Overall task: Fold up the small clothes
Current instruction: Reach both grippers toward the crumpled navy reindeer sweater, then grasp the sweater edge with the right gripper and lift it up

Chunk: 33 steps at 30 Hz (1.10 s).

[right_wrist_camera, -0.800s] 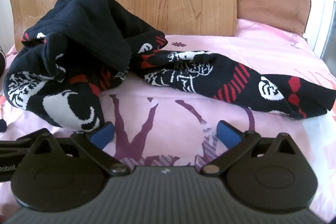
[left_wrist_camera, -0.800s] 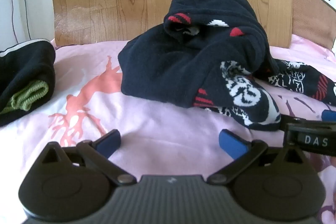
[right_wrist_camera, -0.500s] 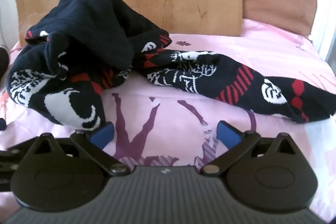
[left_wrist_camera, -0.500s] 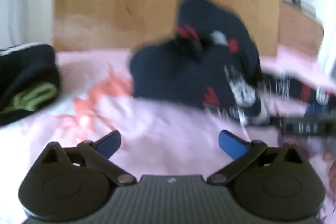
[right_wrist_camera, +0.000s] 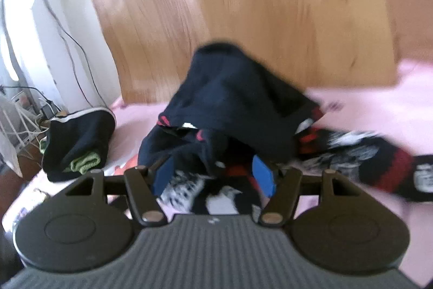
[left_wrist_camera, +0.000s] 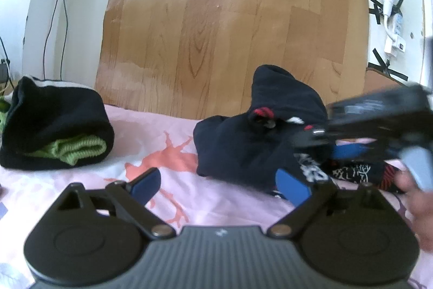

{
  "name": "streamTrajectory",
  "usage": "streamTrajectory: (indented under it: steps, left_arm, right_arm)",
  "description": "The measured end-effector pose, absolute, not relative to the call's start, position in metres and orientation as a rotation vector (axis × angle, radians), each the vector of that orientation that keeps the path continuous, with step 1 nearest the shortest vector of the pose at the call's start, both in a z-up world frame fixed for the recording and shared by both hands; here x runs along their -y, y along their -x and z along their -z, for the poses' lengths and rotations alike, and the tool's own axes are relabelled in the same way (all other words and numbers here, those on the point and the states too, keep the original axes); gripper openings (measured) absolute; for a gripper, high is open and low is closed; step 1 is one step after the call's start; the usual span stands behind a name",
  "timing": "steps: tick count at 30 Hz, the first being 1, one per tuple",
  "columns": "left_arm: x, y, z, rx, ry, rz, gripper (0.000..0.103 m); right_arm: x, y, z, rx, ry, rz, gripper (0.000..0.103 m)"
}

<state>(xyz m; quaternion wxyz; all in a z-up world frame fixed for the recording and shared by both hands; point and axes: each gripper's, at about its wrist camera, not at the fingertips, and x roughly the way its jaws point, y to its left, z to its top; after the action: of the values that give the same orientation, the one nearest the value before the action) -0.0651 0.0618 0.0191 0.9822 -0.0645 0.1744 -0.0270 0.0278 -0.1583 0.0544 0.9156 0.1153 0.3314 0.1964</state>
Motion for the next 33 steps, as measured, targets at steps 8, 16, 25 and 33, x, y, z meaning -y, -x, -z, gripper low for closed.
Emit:
streamTrajectory:
  steps: [8,16,25,33]
  left_arm:
    - [-0.061,0.065,-0.016,-0.357,0.125,0.076,0.095]
    - [-0.028,0.065,-0.015,-0.365,-0.049,0.171,0.098]
    - [-0.022,0.078,-0.015,-0.302,-0.086,0.154,0.098]
    - [-0.035,0.072,-0.019,-0.315,-0.005,0.118,0.097]
  right_arm:
    - [0.207,-0.034,-0.118,-0.457,-0.451,-0.347,0.01]
    - [0.35,0.082,-0.166,-0.161,-0.376,0.128,0.01]
    - [0.295,0.052,-0.094,-0.51,-0.414,-0.205,0.068]
    - [0.186,-0.044,-0.031,-0.795,-0.389,-0.344,0.02]
